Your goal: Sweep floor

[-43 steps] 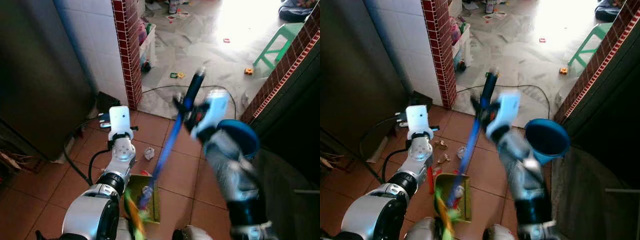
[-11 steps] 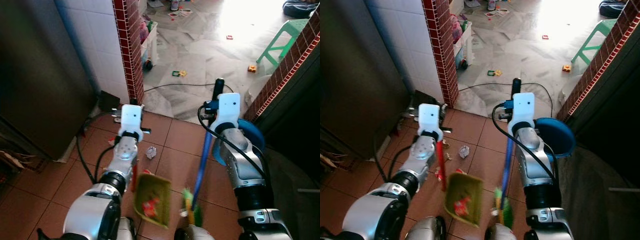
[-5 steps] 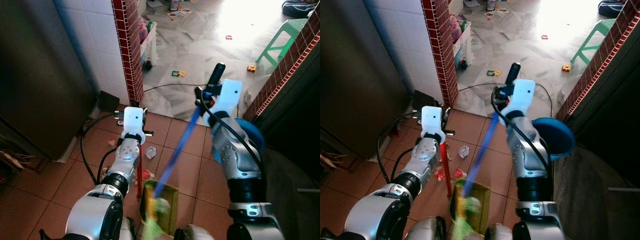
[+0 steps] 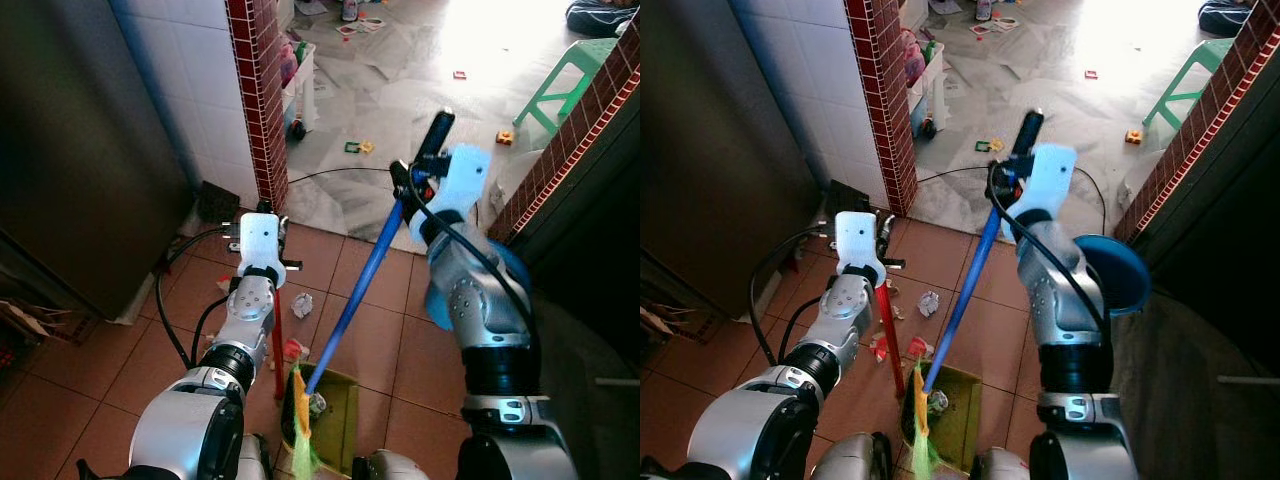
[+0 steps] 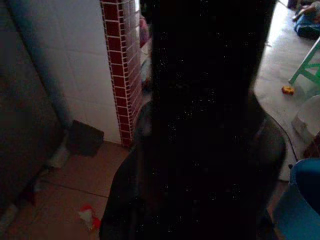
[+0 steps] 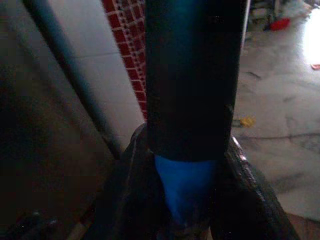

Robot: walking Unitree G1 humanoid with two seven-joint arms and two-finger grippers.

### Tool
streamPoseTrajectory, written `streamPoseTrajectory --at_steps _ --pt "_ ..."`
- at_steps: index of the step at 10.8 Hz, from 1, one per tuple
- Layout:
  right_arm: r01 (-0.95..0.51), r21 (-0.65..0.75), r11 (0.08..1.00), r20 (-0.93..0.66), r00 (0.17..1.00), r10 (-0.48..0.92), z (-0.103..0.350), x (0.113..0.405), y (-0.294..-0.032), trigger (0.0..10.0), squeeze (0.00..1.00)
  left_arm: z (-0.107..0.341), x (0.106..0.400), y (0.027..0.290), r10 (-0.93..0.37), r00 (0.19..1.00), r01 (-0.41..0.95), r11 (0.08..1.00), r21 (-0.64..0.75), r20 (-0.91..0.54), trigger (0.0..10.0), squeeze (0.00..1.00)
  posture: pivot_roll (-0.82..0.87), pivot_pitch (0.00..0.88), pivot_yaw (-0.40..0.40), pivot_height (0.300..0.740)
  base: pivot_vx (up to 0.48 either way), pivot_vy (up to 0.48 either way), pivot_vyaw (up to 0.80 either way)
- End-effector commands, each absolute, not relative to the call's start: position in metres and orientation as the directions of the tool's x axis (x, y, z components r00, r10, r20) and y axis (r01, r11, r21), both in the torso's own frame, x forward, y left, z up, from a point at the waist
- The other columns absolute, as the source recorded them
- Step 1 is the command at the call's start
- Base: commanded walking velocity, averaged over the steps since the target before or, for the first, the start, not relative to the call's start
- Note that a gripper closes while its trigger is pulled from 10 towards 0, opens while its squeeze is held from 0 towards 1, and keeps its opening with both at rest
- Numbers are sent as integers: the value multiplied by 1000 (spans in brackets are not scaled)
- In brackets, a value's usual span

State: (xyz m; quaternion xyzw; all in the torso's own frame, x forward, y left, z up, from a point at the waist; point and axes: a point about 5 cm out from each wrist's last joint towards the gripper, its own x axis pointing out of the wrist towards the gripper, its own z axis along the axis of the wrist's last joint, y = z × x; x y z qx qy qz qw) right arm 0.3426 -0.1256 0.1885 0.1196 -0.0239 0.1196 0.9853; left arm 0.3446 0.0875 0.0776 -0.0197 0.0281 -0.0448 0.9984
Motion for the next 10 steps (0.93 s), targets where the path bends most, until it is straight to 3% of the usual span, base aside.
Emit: streamPoseTrajectory --at_steps 1,2,4,7,10 --pt "-313 212 926 225 937 266 220 341 -120 10000 0 74 344 86 -91 992 84 993 -79 -87 10000 0 -131 46 3 740 0 0 0" --pt "-340 172 925 270 919 288 228 339 -118 10000 0 77 345 88 -91 993 85 992 -92 -69 10000 0 -134 44 3 740 0 0 0" --pt "-354 -89 931 401 843 359 258 334 -117 10000 0 80 347 91 -80 996 74 993 -95 -50 10000 0 -136 36 4 740 0 0 0" --pt "-297 -141 944 496 804 327 282 337 -132 10000 0 81 349 93 -91 994 84 990 -113 -55 10000 0 -136 20 11 740 0 0 0" --pt "-223 -212 951 472 829 300 263 337 -148 10000 0 83 351 97 -87 995 81 992 -100 -56 10000 0 -129 13 16 740 0 0 0"
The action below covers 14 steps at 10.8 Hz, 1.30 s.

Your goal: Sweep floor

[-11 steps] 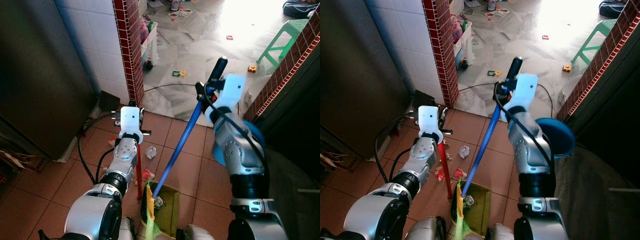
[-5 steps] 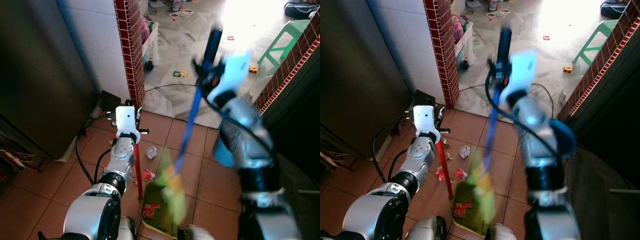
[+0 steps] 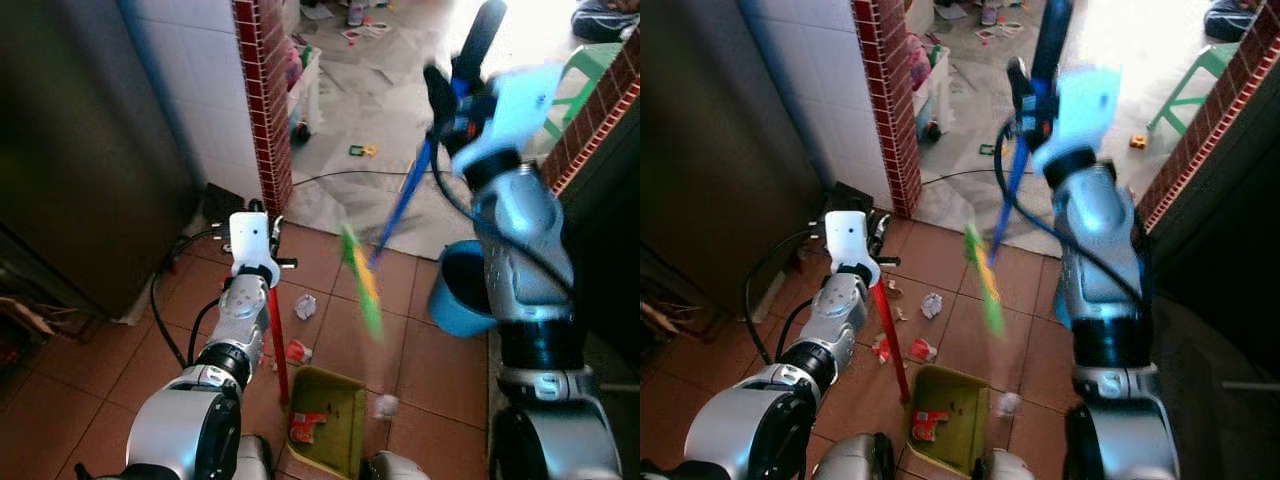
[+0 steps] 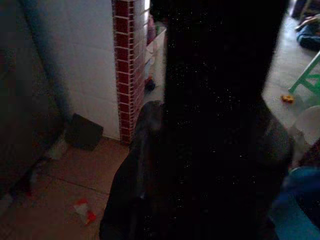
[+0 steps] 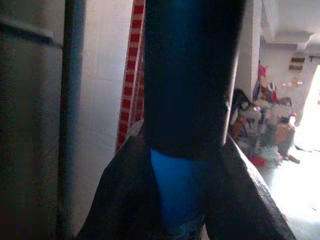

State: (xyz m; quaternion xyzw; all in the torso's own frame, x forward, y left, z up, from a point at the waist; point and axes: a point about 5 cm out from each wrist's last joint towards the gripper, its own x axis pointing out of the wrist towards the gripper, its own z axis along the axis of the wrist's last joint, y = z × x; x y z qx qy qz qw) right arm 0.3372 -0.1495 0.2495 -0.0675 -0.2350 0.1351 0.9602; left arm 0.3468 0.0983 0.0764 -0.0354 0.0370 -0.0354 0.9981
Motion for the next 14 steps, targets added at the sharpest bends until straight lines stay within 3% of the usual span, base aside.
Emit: streamPoseTrajectory --at_steps 1,5,7,12,14 --pt "-196 -256 947 445 845 295 250 333 -152 10000 0 82 352 102 -56 997 54 998 -28 -61 10000 0 -124 13 18 740 0 0 0" --pt "-111 -326 939 256 946 200 184 319 -161 10000 0 94 352 101 -16 999 15 1000 13 42 10000 0 -116 42 34 740 0 0 0" --pt "-85 -313 946 183 972 148 167 320 -158 10000 0 101 353 92 -64 994 64 998 6 92 10000 0 -115 86 37 740 0 0 0" --pt "-10 22 1000 46 999 9 159 331 -143 10000 0 91 346 72 -111 993 111 994 0 40 10000 0 -120 140 58 740 0 0 0" --pt "11 69 998 26 1000 -13 164 335 -142 10000 0 77 338 68 -143 990 143 990 -14 -18 10000 0 -124 144 60 740 0 0 0"
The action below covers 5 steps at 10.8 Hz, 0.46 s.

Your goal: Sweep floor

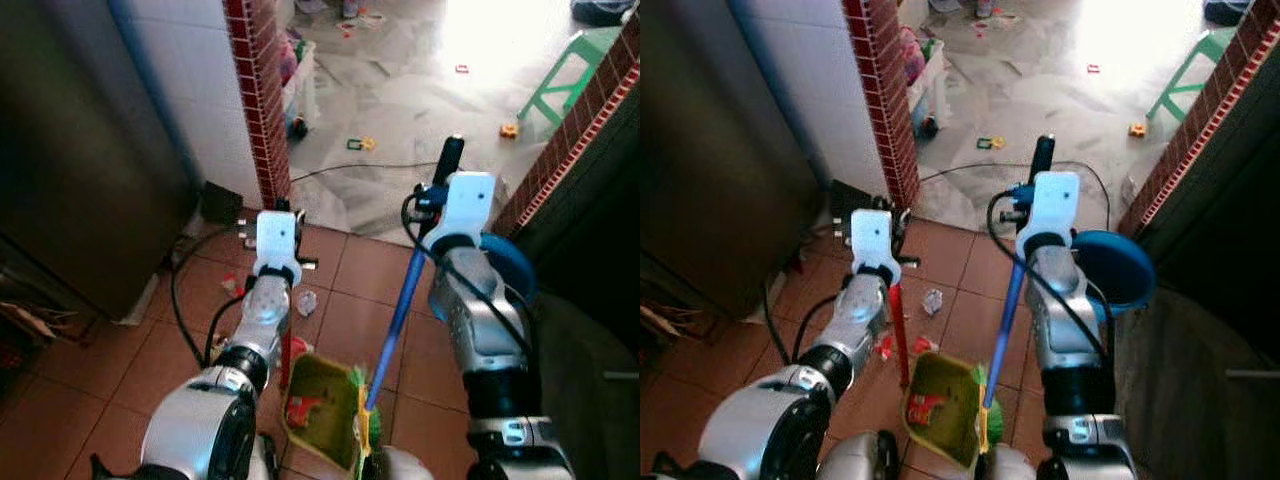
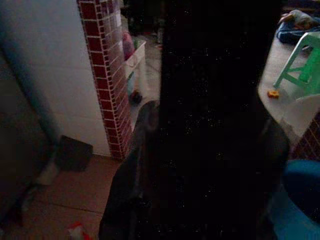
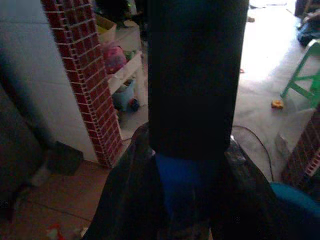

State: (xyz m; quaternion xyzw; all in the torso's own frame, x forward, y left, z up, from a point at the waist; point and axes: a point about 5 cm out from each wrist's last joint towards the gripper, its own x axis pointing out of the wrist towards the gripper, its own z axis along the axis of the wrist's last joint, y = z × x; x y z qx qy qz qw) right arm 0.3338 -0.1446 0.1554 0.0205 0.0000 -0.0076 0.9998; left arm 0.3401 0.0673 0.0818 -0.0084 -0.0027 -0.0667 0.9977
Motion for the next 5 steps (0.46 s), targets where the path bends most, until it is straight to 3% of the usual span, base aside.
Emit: streamPoseTrajectory --at_steps 1,5 --pt "29 101 995 17 999 -30 165 335 -143 10000 0 73 337 70 -131 990 130 991 -30 -45 10000 0 -124 144 62 740 0 0 0" --pt "15 208 978 63 998 -29 191 342 -138 10000 0 70 339 73 -98 992 93 994 -61 -84 10000 0 -139 123 58 740 0 0 0"
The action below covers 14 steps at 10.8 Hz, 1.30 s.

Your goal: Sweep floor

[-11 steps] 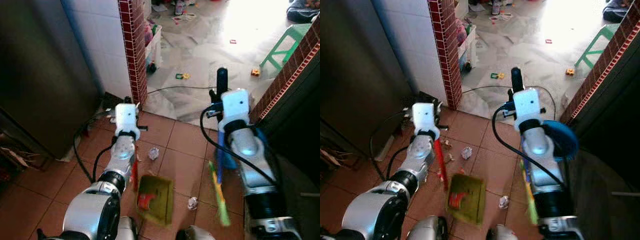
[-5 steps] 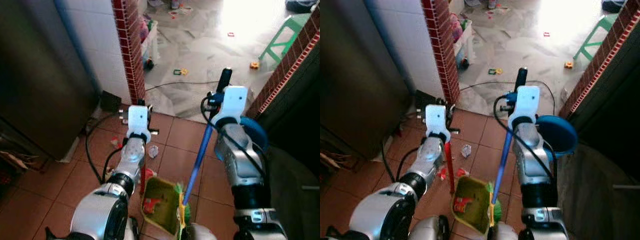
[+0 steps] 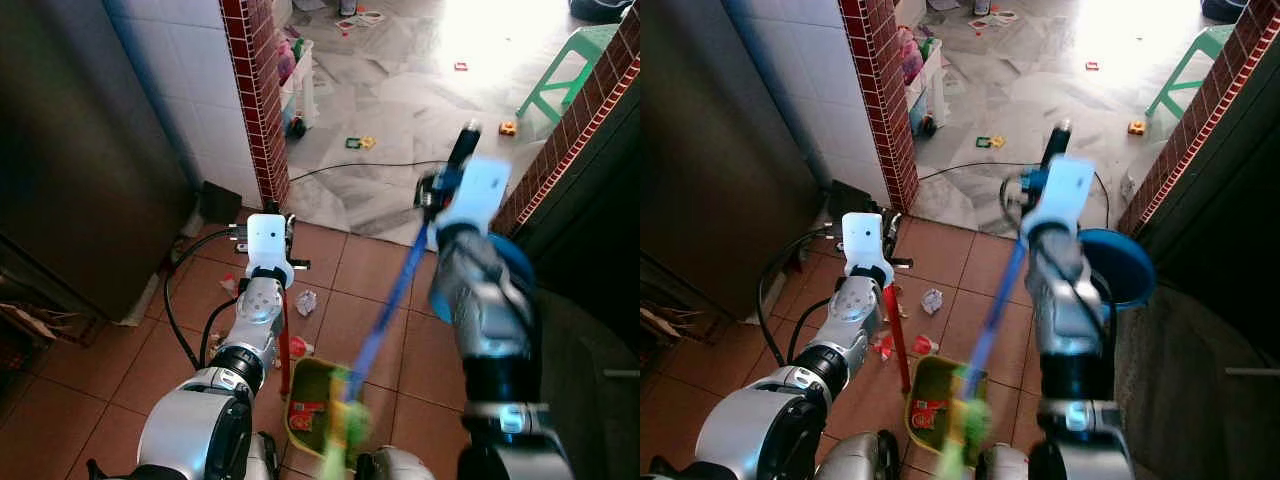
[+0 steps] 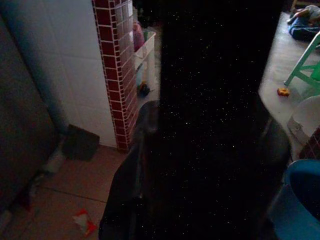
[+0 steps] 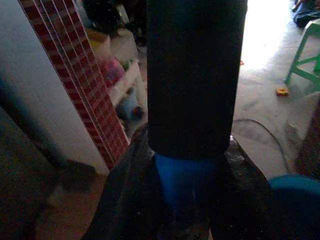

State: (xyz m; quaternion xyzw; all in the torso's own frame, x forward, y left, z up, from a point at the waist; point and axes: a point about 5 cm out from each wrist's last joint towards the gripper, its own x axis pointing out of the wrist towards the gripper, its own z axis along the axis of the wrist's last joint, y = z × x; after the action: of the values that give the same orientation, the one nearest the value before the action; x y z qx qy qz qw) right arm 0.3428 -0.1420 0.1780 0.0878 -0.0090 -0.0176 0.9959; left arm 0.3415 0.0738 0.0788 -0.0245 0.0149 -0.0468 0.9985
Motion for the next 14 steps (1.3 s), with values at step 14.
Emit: streamPoseTrajectory --at_steps 14 --pt "-279 -77 957 432 856 285 262 337 -141 10000 0 67 340 75 -83 988 62 986 -154 -133 10000 0 -182 50 22 740 0 0 0"
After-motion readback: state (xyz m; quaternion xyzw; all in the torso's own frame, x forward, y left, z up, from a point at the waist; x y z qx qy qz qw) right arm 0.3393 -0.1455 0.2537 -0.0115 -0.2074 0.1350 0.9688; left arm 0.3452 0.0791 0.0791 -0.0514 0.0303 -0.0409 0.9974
